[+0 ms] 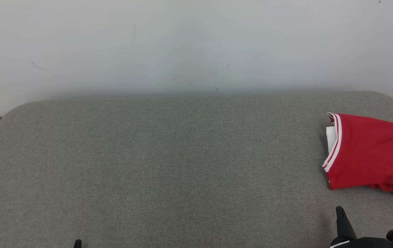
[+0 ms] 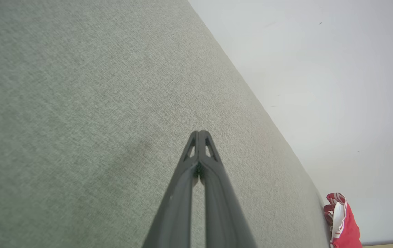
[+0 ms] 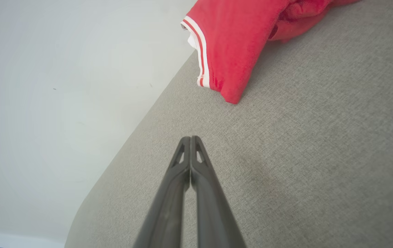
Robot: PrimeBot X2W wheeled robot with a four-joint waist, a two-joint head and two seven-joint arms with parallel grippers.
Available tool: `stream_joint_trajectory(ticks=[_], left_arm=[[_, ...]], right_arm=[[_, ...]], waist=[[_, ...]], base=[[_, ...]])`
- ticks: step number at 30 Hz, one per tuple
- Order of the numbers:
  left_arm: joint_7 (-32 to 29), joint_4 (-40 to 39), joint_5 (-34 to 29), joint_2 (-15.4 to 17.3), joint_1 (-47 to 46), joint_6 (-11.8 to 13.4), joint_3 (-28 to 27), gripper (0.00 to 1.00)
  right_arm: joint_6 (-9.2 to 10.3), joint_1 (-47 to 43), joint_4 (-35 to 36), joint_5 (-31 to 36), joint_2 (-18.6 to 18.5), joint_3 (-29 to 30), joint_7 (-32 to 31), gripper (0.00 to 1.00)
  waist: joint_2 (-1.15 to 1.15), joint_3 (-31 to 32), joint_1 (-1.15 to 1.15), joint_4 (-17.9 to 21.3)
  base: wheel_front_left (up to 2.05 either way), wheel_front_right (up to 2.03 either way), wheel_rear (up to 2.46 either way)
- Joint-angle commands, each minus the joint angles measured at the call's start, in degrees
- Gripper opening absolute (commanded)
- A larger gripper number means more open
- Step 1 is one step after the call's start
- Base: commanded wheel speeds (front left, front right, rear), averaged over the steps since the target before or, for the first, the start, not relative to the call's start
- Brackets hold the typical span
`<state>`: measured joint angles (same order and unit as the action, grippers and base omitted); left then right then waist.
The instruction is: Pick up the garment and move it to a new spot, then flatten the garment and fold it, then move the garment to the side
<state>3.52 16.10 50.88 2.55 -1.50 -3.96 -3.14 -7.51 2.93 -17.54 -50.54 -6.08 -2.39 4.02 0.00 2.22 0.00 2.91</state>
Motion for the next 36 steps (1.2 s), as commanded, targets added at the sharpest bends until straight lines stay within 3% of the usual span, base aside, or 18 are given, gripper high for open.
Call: stream_joint_trajectory(ticks=[1,36], left_arm=[[-0.45,-0.91,2.1,0.31,-1.45,-0.4,-0.37,0.0],[-5.7,-2.49,23.28,0.4,-2.51,-2.14,-2.17,0.0]], right_arm=[[0.01,1.18,0.97,-2.21,0.04,0.57,-0.44,0.0],[0.01,1.76,3.1,-23.61,1.66,4.71,-5.69,0.0]], waist=[[0.0,-0.06,0.0,-0.07],[0.0,-1.09,0.0,-1.35]], base=[[0.0,0.0,0.0],[0.0,0.0,0.0]])
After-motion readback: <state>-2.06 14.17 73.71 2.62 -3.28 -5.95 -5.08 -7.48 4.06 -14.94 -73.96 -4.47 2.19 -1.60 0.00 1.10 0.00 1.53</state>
